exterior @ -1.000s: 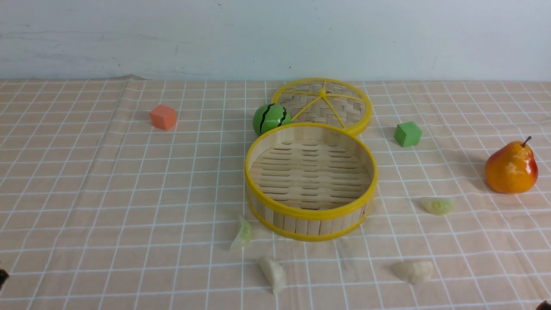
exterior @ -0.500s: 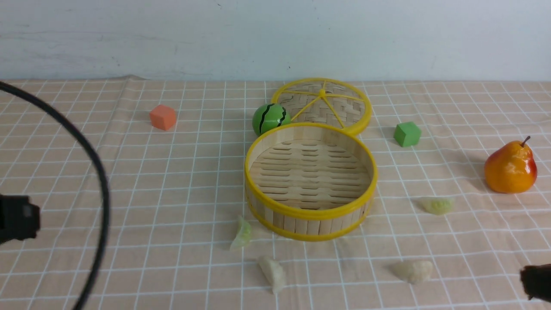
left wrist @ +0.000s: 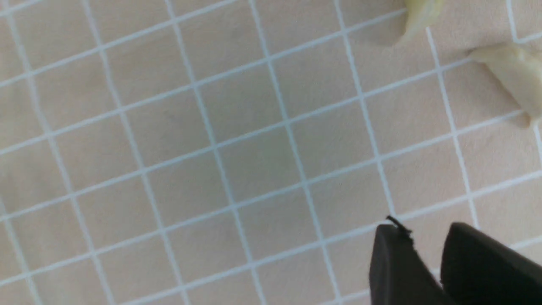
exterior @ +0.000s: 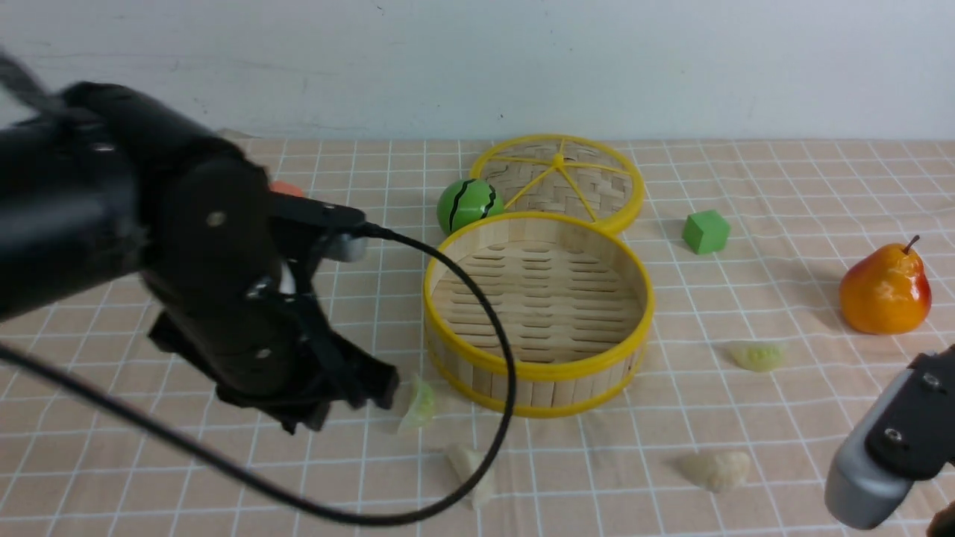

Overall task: Put the dumplings into the steamer on the table with the brown tablecloth.
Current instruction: 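Reach for and grasp a dumpling on the table with the left gripper, then place the dumpling into the bamboo steamer basket with the left gripper, then reach for and grasp a dumpling on the table with the left gripper, then place the dumpling into the bamboo steamer basket with the left gripper, then reach for and grasp a dumpling lying on the table beside the steamer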

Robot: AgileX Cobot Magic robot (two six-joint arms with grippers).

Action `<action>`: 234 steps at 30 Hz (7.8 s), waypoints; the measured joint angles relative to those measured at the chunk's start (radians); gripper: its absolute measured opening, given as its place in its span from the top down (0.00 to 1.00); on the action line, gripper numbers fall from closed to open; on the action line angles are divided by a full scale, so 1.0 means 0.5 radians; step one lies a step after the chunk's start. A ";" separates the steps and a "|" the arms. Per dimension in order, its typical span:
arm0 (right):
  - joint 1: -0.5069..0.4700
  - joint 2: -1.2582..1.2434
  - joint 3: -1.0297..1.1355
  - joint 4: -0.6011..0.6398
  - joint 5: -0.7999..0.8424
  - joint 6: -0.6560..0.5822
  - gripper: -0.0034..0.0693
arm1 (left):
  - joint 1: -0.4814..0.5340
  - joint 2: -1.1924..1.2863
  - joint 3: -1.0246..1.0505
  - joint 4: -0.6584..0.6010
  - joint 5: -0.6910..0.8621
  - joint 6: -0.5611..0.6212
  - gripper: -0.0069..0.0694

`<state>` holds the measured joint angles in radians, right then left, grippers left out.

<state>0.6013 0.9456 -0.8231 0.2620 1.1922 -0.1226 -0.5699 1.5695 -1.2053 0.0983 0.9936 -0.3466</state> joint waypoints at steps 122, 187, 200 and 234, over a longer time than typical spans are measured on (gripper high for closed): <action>0.007 -0.473 -0.142 -0.248 -0.012 0.017 0.84 | -0.331 0.736 -0.135 -0.087 -0.649 -0.864 0.36; -0.599 0.543 -0.187 -0.419 -0.429 0.222 0.96 | 0.130 0.700 -1.918 -0.146 0.436 0.174 0.48; -0.618 1.298 -0.578 -0.056 -0.426 -1.010 0.29 | 0.002 0.037 -1.629 -0.138 0.506 0.218 0.93; -0.351 1.592 -1.318 -0.290 -0.321 -0.930 0.97 | -0.136 -1.665 0.120 -0.178 0.505 0.070 0.93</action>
<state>0.4257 1.7417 -1.4821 0.1167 1.0319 -0.5875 -0.6380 0.7370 -1.1455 0.0093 1.2459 -0.3118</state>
